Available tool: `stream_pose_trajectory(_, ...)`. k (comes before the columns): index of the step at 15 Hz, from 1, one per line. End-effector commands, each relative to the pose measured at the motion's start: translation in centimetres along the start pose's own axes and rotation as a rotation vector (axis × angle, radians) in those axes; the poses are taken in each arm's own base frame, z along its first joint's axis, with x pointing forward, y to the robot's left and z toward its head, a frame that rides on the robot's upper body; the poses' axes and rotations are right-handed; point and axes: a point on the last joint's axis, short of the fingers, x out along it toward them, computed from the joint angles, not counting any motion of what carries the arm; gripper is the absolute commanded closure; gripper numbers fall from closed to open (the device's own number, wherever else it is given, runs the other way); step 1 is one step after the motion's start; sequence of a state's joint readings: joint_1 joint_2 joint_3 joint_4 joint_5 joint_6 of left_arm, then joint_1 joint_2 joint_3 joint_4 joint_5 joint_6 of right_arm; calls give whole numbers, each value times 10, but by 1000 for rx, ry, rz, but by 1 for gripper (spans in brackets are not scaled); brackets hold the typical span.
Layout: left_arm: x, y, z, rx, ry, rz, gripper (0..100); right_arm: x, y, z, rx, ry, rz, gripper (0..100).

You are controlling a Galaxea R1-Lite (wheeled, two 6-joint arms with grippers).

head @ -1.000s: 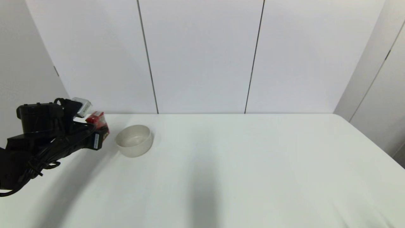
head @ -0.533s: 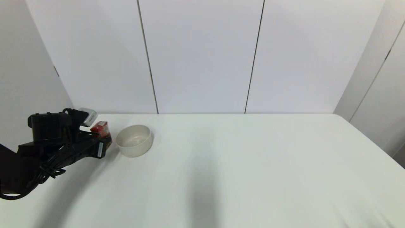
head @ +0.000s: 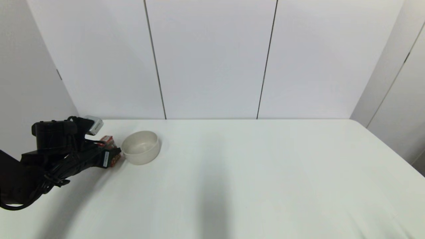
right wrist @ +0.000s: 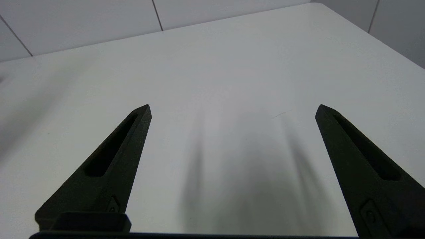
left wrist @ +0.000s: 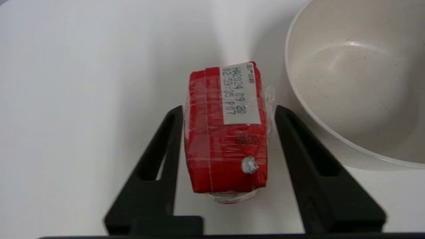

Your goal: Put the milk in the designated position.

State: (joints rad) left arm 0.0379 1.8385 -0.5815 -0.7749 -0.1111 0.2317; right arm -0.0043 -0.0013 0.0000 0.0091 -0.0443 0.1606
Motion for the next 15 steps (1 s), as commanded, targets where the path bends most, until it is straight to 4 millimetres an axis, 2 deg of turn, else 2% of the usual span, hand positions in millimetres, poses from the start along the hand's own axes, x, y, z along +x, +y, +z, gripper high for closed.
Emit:
stream_pose_trajectory(1,1,1,-1,-1,1,1,0,0,0,0,0,1,-1,0)
stream_pose_trajectory(4,-1,2,3,0,-15,6,0,0,0,0,0,1,-1,0)
stream_pose_trajectory(11,-26,8,25,-41,-113,47,0,0,0,0,0,1,-1,0)
stream_pose_trajectory(15,-57,12,48,-39,-202,195,0,0,0,0,0,1,-1,0)
